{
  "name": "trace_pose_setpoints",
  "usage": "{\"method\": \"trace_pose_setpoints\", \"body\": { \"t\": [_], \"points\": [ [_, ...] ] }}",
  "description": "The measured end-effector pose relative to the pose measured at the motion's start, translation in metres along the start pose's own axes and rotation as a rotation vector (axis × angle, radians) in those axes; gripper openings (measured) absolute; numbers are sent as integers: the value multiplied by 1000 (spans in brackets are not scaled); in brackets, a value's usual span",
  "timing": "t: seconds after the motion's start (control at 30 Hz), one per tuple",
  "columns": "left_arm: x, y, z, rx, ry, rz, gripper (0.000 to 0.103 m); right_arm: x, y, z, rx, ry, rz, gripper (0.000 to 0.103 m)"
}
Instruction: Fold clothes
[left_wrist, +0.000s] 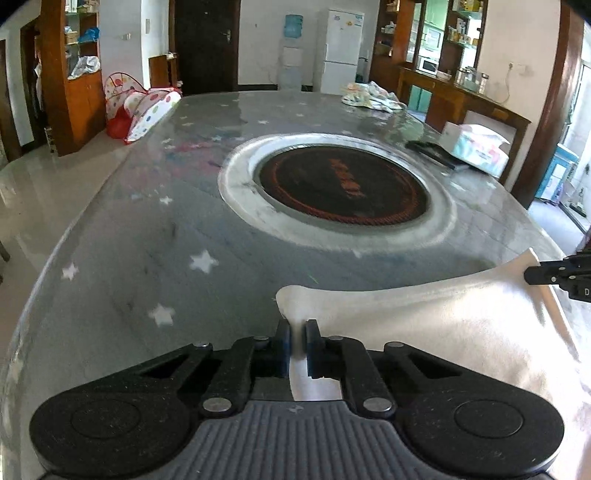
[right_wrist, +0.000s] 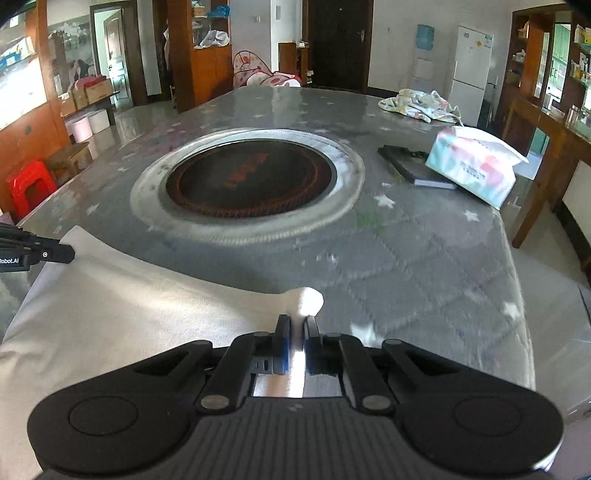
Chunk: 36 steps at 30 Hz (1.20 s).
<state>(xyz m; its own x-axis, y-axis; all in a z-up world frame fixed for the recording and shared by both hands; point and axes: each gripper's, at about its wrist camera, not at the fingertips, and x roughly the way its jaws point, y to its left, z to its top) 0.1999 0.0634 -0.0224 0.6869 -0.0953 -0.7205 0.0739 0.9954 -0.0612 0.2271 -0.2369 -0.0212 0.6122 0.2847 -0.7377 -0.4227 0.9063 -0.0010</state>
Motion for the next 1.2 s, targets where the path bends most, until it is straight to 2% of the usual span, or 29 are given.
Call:
{"method": "trace_pose_setpoints", "body": {
  "t": [0.17,0.27,0.33,0.4,0.47,0.6,0.67,0.9,1.03,1.1,1.13,1.17,1.2],
  "points": [
    [9,7,7,3,-6,18,16,12,-3,9,-1,6,-6,17],
    [5,8,5,1,-6,22,19,-1,-9,7,14,-1,-8,18],
    [-1,7,2,-2,-5,18,25,-15,-13,4,14,-5,-7,19],
    [-13,4,-3,-4,-14,6,38,-36,-18,-3,7,-10,-22,22],
    [-28,-2,-11,10,-24,-6,42,-57,-23,-14,-1,-15,-41,33],
    [-61,-22,-32,51,-25,-74,47,-95,-33,-43,9,-5,-78,38],
    [-79,-36,-47,76,-18,-133,48,-108,-36,-61,25,13,-93,39],
    [-123,-94,-100,201,-1,-321,48,-124,-29,-113,56,53,-111,39],
    [-133,-119,-118,252,-9,-391,48,-118,-27,-125,78,50,-152,37],
    [-135,-132,-125,276,-7,-421,48,-115,-27,-129,86,44,-163,27],
    [-136,-137,-129,293,-8,-435,48,-116,-27,-129,81,37,-171,14],
    [-137,-143,-133,312,-8,-441,48,-118,-27,-129,79,30,-180,7],
    [-138,-147,-137,332,-8,-444,48,-122,-27,-129,82,15,-187,6]
  ]
}}
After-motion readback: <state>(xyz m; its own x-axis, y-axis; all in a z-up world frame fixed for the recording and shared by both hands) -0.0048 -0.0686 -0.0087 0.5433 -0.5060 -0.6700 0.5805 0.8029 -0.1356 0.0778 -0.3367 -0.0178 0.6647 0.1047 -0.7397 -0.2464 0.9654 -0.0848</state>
